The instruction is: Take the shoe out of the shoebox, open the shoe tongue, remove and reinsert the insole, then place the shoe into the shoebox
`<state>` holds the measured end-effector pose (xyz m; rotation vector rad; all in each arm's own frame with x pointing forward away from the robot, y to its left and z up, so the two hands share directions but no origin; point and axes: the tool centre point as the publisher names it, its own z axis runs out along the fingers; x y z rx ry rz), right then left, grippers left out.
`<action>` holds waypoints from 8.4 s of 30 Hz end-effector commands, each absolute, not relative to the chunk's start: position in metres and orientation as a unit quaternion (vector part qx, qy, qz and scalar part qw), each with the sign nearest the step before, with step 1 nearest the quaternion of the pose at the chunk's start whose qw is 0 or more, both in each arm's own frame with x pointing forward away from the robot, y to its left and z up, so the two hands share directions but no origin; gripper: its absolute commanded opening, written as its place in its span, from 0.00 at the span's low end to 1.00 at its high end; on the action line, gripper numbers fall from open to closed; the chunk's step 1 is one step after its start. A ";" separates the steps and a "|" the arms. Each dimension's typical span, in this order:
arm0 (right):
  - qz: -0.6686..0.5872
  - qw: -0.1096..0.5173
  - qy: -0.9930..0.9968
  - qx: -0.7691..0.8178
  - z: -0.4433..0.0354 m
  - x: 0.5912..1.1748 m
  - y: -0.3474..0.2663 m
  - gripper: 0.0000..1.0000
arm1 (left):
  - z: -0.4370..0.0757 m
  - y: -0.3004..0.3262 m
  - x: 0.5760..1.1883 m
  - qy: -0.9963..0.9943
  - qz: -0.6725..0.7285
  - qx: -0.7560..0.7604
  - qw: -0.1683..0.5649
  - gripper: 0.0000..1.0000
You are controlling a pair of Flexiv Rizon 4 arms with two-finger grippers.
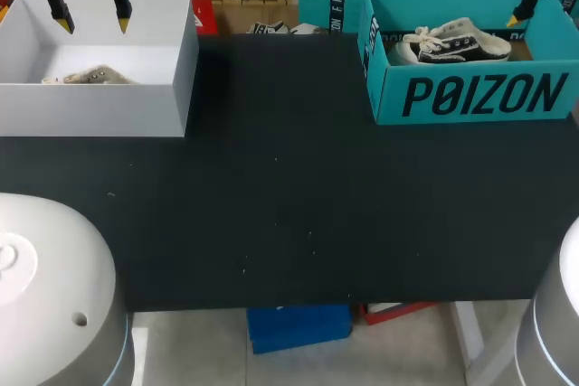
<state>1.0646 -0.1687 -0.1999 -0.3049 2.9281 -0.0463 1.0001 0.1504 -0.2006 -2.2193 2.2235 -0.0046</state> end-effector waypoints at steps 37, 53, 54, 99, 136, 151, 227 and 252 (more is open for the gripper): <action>-0.004 0.042 0.995 -0.091 -0.326 1.155 -0.153 0.29 | -0.200 0.150 1.000 0.708 -0.001 -0.707 0.000 1.00; -0.003 0.027 0.996 -0.089 -0.345 1.158 -0.157 0.29 | -0.200 0.150 1.000 0.708 -0.001 -0.707 0.000 1.00; -0.001 0.026 0.996 -0.088 -0.346 1.158 -0.157 0.29 | -0.200 0.150 1.000 0.708 -0.001 -0.707 0.000 1.00; 0.012 0.009 0.997 -0.080 -0.400 1.158 -0.163 0.00 | -0.200 0.150 1.000 0.708 -0.001 -0.707 0.000 1.00; -0.075 0.097 0.992 -0.038 -0.218 1.144 -0.169 0.00 | -0.200 0.150 1.000 0.708 -0.001 -0.707 0.000 1.00; -0.138 0.149 0.979 -0.007 -0.115 1.119 -0.122 0.00 | -0.200 0.150 1.000 0.708 -0.001 -0.707 0.000 1.00; -0.012 0.177 0.983 0.046 -0.142 0.911 0.150 0.00 | -0.200 0.150 1.000 0.708 -0.001 -0.707 0.000 1.00; -0.009 0.177 0.981 0.073 -0.186 0.869 0.179 0.00 | -0.200 0.150 1.000 0.708 -0.001 -0.707 0.000 1.00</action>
